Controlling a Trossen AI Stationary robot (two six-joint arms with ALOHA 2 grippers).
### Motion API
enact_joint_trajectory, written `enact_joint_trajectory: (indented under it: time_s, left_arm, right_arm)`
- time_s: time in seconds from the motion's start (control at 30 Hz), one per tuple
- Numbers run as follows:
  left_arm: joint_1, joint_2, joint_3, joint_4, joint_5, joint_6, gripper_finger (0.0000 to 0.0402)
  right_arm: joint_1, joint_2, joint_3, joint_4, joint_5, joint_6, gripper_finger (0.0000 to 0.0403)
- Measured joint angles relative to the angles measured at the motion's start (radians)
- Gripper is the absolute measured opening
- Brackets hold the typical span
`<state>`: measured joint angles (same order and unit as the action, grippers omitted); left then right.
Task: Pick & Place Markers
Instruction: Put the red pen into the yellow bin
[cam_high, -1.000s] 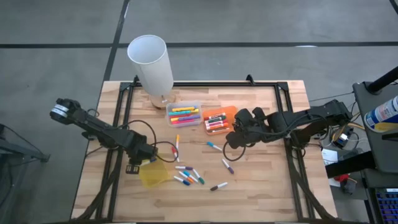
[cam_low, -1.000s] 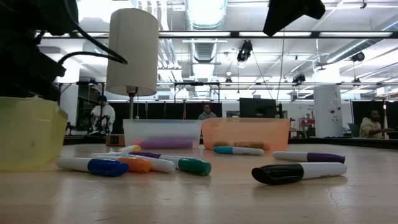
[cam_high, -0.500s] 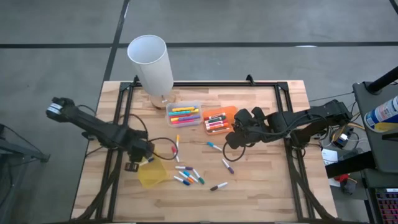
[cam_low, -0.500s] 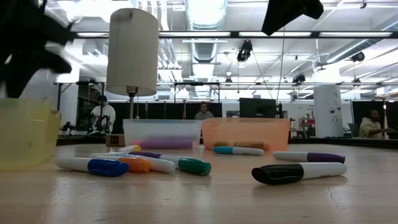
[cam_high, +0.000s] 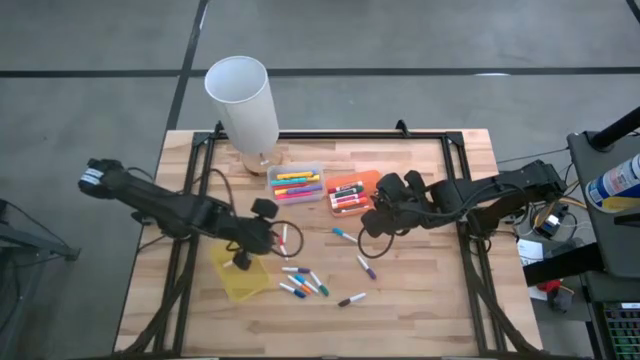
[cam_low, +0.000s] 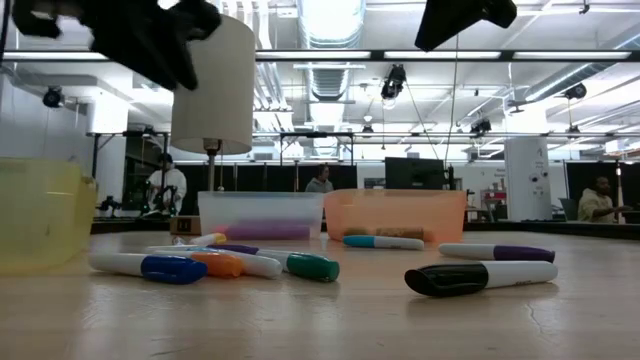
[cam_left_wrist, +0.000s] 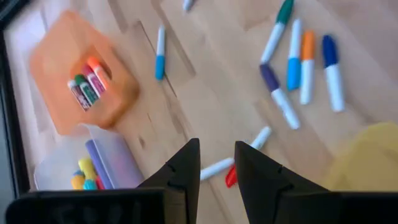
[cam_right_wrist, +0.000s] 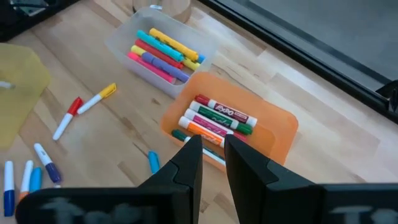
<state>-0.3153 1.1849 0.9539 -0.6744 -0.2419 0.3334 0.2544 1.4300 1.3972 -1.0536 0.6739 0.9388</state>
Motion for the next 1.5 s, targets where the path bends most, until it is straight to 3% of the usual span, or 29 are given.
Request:
enact_joint_trajectory:
  time_s: [0.17, 0.6, 1.13, 1.23, 1.4, 1.5]
  left_arm:
    - [0.031, 0.117, -0.006, 0.02, 0.01, 0.059, 0.0096]
    - [0.104, 0.378, -0.002, 0.106, 0.183, 0.149, 0.0096]
    - [0.112, 0.514, -0.005, 0.125, 0.248, 0.198, 0.0095]
    - [0.114, 0.528, 0.002, 0.122, 0.25, 0.197, 0.0082]
    - [0.117, 0.525, 0.003, 0.125, 0.248, 0.189, 0.0022]
    - [0.121, 0.523, 0.003, 0.135, 0.247, 0.184, 0.0018]
  right_arm:
    - [0.0, -0.004, 0.002, 0.042, 0.009, -0.001, 0.0061]
    - [-0.005, -0.007, 0.003, 0.083, 0.034, -0.026, 0.0061]
    - [-0.006, -0.008, 0.003, 0.093, 0.063, -0.034, 0.0061]
    - [-0.006, -0.008, 0.003, 0.093, 0.063, -0.034, 0.0061]
    - [-0.006, -0.008, 0.003, 0.095, 0.063, -0.034, 0.0061]
    - [-0.006, -0.008, 0.003, 0.095, 0.063, -0.034, 0.0061]
